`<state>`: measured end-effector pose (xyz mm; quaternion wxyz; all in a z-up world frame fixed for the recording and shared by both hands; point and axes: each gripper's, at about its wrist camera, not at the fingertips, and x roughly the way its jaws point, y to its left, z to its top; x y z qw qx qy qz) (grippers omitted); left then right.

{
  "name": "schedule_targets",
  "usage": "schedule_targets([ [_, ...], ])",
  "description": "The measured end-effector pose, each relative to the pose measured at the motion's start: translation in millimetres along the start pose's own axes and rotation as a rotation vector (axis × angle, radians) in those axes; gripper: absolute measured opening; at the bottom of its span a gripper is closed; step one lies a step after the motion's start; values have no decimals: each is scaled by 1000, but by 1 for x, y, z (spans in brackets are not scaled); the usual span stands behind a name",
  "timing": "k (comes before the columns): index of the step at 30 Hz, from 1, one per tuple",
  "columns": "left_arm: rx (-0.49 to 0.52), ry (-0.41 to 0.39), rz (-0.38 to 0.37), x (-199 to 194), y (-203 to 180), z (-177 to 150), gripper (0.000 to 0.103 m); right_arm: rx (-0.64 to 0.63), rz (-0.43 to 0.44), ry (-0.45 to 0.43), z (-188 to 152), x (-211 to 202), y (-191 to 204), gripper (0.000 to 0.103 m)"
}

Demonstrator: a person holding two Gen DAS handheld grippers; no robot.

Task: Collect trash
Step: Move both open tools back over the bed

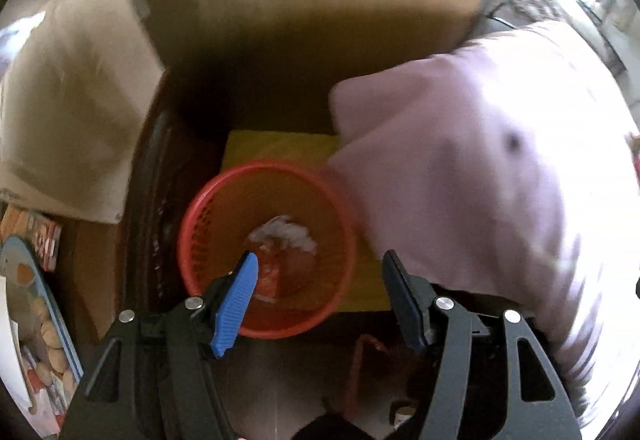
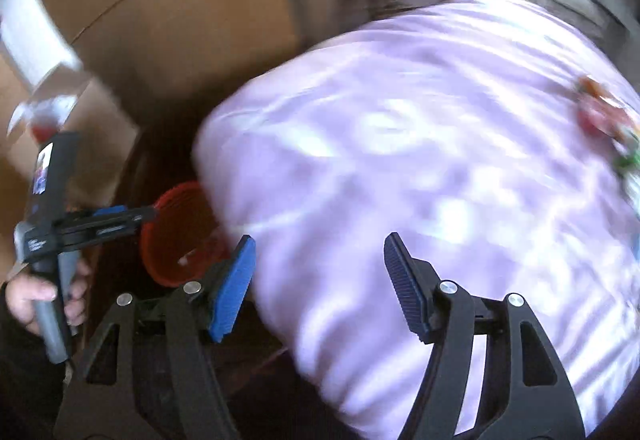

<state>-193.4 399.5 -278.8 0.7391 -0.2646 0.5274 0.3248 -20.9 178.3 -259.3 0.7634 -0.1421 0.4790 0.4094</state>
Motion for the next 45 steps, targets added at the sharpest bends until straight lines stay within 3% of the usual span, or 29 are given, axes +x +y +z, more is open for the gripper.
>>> schedule_targets([
  [7,156,-45,-62,-23,-80,-5,64,215,-128,-89,-30,-48,-104,65],
  [18,377,-73,-156,-37,-202,-21,66,443,-266,-126,-83,-83,-211,65],
  [20,409,-81,-165,-35,-217,-24,71,472,-296,-134,-91,-88,-225,65],
  [32,649,-92,-272,-47,-347,-49,73,621,-376,-167,-128,-114,-292,65],
  [45,794,-51,-371,-37,-478,-64,73,668,-431,-129,-148,-113,-330,71],
])
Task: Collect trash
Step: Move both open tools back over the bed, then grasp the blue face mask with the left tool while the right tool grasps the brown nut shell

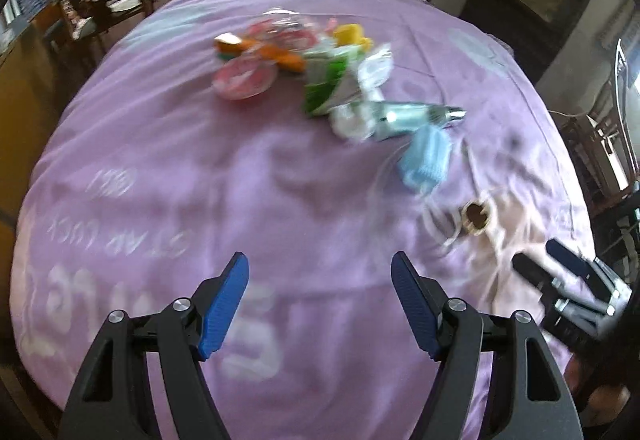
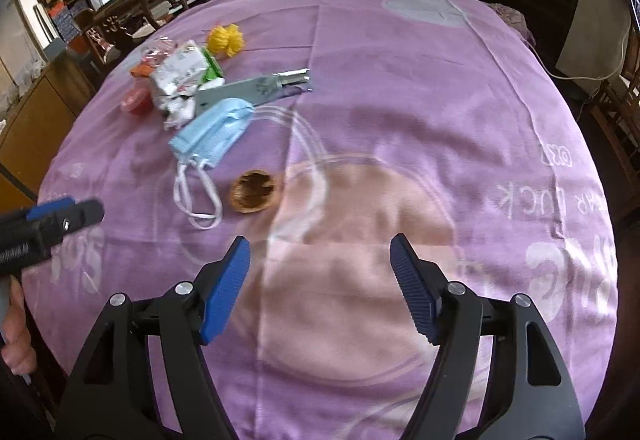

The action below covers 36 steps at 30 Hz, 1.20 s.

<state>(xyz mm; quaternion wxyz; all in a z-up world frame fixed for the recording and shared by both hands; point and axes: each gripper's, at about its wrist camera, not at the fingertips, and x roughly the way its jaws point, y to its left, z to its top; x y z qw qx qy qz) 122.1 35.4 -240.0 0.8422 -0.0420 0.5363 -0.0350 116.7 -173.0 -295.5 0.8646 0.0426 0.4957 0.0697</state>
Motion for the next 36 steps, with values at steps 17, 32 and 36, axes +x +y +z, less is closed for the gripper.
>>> schedule_targets([
  [17,95,90,-45,75,-62,61,62,5,0,29,17,12,-17,74],
  [32,92,24,-118,34,-46,49,16,-60,17,55,25,28,12,74],
  [36,85,-27,-121,4,-33,42,16,-110,14,69,31,39,29,74],
])
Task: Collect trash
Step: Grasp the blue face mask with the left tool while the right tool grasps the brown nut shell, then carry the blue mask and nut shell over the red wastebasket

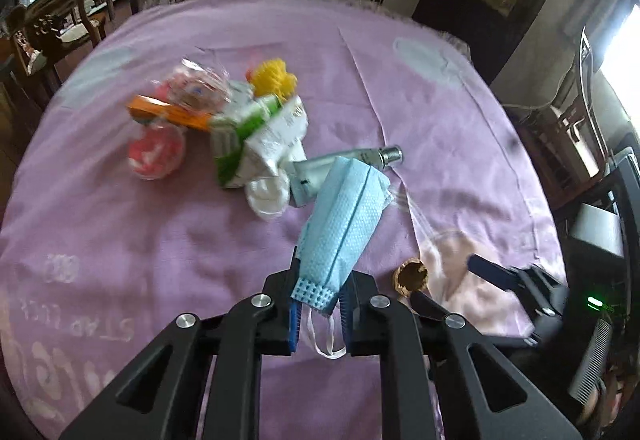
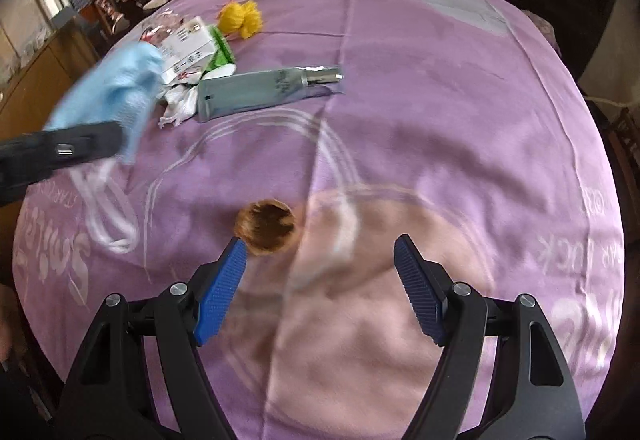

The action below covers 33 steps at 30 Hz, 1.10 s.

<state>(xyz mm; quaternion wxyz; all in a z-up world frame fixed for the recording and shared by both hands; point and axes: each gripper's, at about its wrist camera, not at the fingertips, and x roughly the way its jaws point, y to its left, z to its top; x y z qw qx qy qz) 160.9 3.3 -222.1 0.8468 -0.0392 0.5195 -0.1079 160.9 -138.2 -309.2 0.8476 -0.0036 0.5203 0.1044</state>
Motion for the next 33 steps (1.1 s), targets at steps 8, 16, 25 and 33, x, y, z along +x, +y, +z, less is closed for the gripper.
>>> schedule_targets([
  [8,-84,14,13,-19,22,-17,17,-27,-34,37,10,22,20,74],
  [16,-99,-12,35,-38,35,-28,17,-23,-69,24,9,16,29,35],
  [25,-89,-52,42,-66,36,-39,17,-24,-60,-44,-2,-29,30,35],
  [33,-59,-111,57,-109,27,-40,17,-66,-92,-125,-3,-99,34,35],
])
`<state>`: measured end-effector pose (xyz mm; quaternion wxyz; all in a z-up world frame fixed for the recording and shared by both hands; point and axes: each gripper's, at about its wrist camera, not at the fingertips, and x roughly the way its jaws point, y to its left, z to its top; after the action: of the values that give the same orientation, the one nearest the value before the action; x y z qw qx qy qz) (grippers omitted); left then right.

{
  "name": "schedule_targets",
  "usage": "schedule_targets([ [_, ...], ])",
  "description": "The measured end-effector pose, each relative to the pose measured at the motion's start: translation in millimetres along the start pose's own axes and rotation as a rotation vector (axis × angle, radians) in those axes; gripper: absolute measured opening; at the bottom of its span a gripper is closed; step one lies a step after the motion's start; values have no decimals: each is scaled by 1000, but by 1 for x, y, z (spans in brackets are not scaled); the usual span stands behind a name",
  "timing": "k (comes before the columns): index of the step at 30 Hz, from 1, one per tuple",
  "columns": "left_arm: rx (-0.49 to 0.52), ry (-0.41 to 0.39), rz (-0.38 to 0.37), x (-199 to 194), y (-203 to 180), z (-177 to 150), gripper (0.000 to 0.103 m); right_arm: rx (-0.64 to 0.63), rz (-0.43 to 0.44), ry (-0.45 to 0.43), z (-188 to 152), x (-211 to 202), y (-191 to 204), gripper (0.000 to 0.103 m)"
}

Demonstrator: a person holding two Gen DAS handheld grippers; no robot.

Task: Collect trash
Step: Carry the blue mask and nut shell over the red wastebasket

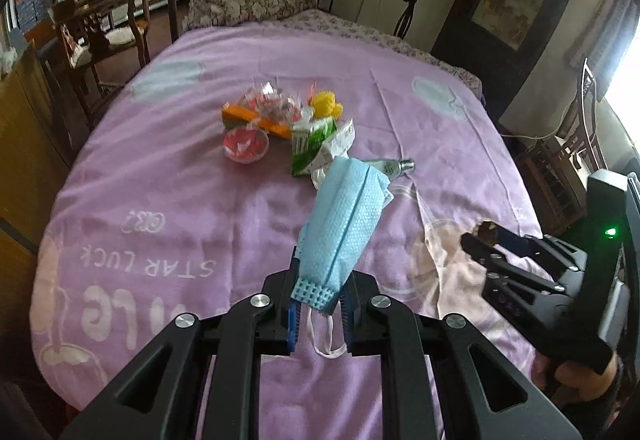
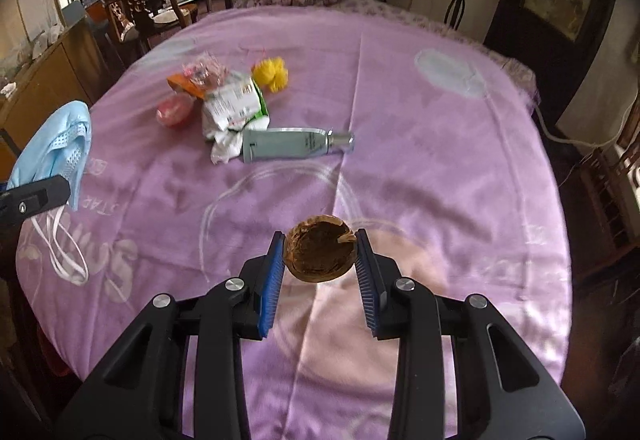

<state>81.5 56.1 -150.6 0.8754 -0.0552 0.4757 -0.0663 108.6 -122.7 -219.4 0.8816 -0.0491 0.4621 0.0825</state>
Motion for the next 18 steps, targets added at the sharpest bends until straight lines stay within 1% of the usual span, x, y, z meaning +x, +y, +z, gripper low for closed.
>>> schedule_targets([
  [3,8,-30,-3,-22,-3,-1,17,-18,-4,-39,4,-30,-1,35],
  [4,14,-44,0,-30,-5,-3,17,-22,-2,-48,9,-36,-1,35],
  [7,18,-72,-2,-48,-7,-9,17,-36,16,-90,9,-61,5,35],
  [13,12,-115,2,-81,-6,-26,17,-94,77,-138,-9,-92,39,35],
  [18,13,-159,11,-113,-3,-41,17,-140,101,-169,-19,-116,62,35],
])
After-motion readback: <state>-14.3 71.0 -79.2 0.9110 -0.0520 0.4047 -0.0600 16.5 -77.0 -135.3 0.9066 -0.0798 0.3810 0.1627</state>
